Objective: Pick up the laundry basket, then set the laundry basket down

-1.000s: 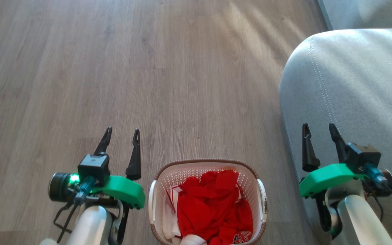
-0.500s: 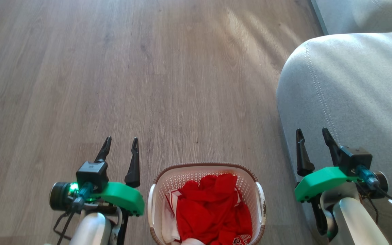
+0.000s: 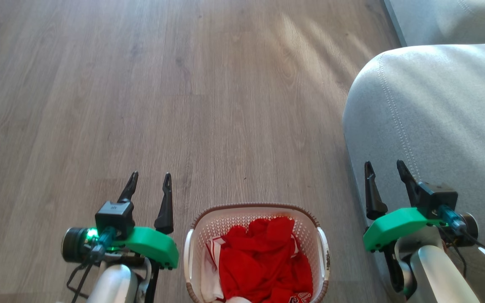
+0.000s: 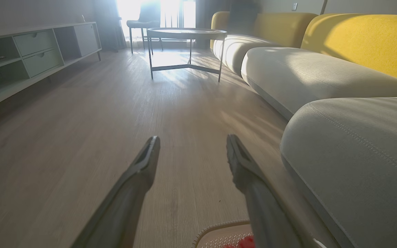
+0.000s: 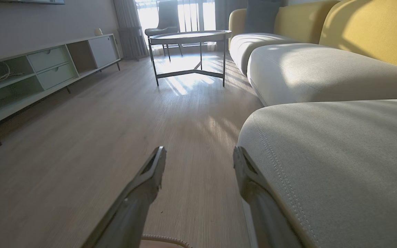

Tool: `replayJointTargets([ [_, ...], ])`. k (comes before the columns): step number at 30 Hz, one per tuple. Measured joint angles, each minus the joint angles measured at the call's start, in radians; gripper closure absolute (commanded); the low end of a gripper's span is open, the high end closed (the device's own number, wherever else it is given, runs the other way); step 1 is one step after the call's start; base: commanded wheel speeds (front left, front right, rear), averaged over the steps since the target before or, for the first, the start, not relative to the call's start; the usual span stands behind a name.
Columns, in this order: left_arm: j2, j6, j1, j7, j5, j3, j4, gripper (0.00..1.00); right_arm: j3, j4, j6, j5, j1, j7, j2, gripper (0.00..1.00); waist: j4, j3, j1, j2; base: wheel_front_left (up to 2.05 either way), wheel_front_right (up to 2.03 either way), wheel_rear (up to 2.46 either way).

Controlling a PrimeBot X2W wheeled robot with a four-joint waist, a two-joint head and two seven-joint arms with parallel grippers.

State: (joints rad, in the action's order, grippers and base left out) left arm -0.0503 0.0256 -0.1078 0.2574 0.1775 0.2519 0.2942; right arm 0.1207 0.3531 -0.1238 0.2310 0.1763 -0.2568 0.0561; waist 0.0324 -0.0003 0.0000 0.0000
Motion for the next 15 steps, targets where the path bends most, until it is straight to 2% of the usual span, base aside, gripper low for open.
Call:
replayJointTargets([
  [15, 0.0, 0.0, 0.0, 0.0, 0.0, 0.002, 0.007, 0.0, -0.005, 0.005, 0.0, -0.001, 0.0, 0.0, 0.0, 0.0, 0.001, 0.008, 0.0, 0.0, 0.0, 0.0, 0.0],
])
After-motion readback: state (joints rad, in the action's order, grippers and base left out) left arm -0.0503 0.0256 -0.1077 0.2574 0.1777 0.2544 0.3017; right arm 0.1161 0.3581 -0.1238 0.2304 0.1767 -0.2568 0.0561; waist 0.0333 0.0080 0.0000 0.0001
